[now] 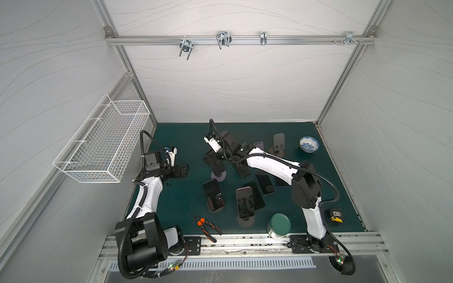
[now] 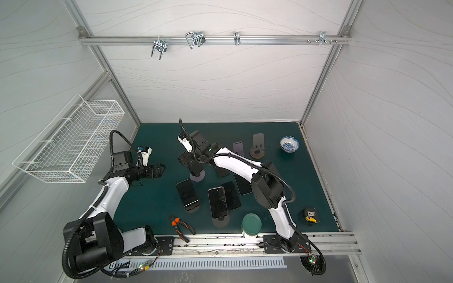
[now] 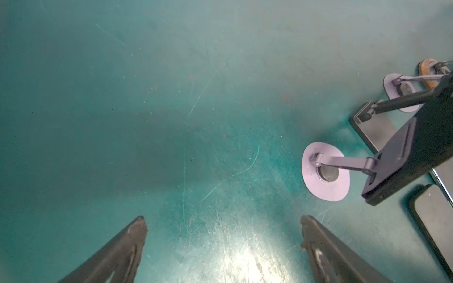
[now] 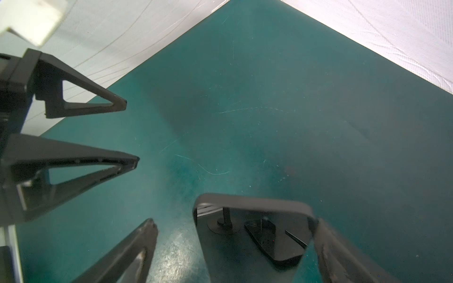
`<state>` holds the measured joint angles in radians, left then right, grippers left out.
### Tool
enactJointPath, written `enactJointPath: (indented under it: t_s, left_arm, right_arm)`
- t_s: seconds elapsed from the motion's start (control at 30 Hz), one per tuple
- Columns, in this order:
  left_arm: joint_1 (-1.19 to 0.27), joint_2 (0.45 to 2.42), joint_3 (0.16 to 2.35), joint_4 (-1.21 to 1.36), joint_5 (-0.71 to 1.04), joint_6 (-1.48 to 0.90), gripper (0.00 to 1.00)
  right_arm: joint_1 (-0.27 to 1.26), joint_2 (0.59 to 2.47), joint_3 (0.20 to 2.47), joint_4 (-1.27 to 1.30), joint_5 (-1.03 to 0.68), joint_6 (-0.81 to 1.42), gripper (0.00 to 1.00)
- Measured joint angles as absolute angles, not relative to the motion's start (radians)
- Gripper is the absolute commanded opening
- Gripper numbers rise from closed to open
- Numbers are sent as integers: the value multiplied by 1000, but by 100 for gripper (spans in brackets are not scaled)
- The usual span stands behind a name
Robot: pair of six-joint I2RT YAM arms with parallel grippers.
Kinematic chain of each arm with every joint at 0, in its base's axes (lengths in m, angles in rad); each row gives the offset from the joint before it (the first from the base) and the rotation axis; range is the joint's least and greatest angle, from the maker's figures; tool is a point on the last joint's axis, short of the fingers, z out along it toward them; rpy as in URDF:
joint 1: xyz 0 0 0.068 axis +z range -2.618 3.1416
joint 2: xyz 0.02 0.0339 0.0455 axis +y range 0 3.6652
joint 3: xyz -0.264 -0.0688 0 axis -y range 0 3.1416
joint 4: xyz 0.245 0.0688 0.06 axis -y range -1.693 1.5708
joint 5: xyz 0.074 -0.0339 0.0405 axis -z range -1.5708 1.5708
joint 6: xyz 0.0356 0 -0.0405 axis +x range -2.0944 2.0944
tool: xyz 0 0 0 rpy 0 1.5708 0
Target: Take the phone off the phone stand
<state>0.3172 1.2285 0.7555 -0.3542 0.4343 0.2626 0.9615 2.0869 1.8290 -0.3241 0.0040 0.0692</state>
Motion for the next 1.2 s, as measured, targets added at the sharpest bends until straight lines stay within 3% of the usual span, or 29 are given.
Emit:
enactJointPath:
  t_s: [0.33, 1.2]
  left_arm:
    - [323, 1232, 698, -286, 435, 258, 99]
    - [327, 1229, 677, -260, 443, 260, 100]
  right_arm:
    - [968, 2117, 1851, -325, 72, 69, 99]
    - [967, 2139, 1822, -281, 80, 59, 79]
